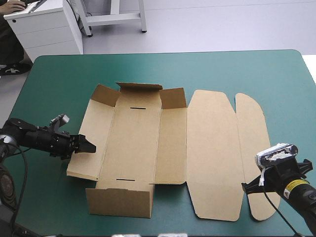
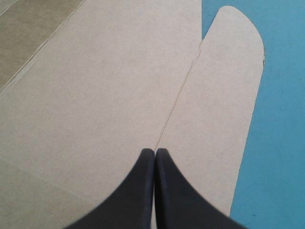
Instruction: Fold the box
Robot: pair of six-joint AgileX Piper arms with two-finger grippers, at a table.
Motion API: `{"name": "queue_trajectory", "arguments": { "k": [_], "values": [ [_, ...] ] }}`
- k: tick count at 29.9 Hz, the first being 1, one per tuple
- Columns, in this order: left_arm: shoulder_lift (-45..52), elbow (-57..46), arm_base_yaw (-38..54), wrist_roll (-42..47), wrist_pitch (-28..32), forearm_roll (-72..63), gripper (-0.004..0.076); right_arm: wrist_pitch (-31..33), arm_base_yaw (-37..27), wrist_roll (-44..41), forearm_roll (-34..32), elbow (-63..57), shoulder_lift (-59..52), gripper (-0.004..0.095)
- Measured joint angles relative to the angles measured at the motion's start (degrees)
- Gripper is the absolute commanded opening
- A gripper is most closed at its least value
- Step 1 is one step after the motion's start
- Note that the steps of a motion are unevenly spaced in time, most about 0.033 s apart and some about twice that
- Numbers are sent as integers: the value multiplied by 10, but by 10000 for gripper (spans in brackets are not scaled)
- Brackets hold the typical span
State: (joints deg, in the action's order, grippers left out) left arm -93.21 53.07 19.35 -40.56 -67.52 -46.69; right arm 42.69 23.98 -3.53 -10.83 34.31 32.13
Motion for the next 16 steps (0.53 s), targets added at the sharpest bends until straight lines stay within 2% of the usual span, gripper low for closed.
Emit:
{"name": "queue_trajectory", "arguments": {
  "k": [6, 11, 16],
  "values": [
    [0, 0, -67, 7, -2, 22, 447, 0, 0, 1, 0, 0, 0, -20],
    [0, 0, -86, 10, -3, 28, 444, 3, 0, 2, 0, 0, 0, -20],
    [1, 0, -87, 10, -3, 30, 347, 8, 0, 2, 0, 0, 0, -20]
  ]
}}
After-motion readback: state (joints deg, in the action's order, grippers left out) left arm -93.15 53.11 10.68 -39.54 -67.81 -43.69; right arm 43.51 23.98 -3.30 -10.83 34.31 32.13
